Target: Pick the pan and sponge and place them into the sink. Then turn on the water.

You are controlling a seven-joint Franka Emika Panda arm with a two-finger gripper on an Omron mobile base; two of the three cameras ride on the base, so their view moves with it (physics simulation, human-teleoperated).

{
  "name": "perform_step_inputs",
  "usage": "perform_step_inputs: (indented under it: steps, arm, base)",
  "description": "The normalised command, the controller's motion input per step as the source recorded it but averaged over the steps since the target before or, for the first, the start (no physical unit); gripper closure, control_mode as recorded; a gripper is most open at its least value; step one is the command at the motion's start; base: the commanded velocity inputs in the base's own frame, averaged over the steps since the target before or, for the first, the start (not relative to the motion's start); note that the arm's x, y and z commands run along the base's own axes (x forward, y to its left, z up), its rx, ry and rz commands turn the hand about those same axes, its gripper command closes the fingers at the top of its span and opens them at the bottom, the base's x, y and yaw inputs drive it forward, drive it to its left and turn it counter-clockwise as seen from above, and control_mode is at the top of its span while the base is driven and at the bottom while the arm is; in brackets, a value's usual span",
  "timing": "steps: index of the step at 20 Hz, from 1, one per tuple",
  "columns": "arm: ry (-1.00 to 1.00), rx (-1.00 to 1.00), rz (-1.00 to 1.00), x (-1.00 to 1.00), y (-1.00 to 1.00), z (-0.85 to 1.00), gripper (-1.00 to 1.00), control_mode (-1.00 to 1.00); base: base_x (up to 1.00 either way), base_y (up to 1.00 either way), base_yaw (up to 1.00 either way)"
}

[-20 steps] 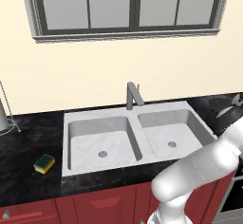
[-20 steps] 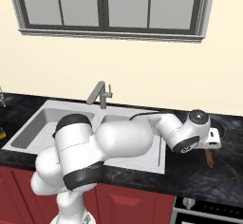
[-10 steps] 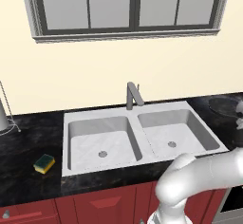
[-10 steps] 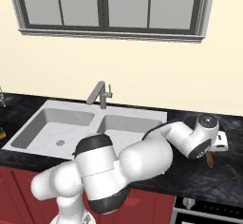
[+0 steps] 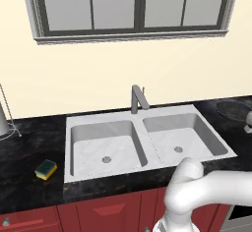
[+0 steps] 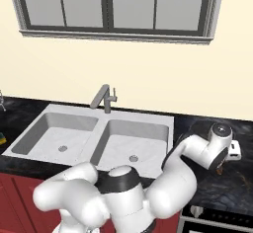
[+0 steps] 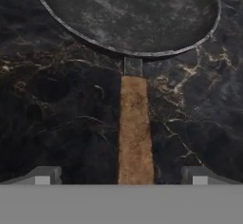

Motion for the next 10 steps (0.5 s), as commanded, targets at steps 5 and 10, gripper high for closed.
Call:
perform_step_inputs:
  steps: [5, 10]
  arm:
    - [0.01, 0.00, 0.00, 0.27, -0.22, -0.29, -1.00, -1.00]
    - [0.02, 0.00, 0.00, 0.31, -0.20, -0.30, 1.00, -1.00]
  base:
    - [0.00, 0.00, 0.00]
    - [0.00, 0.00, 0.00]
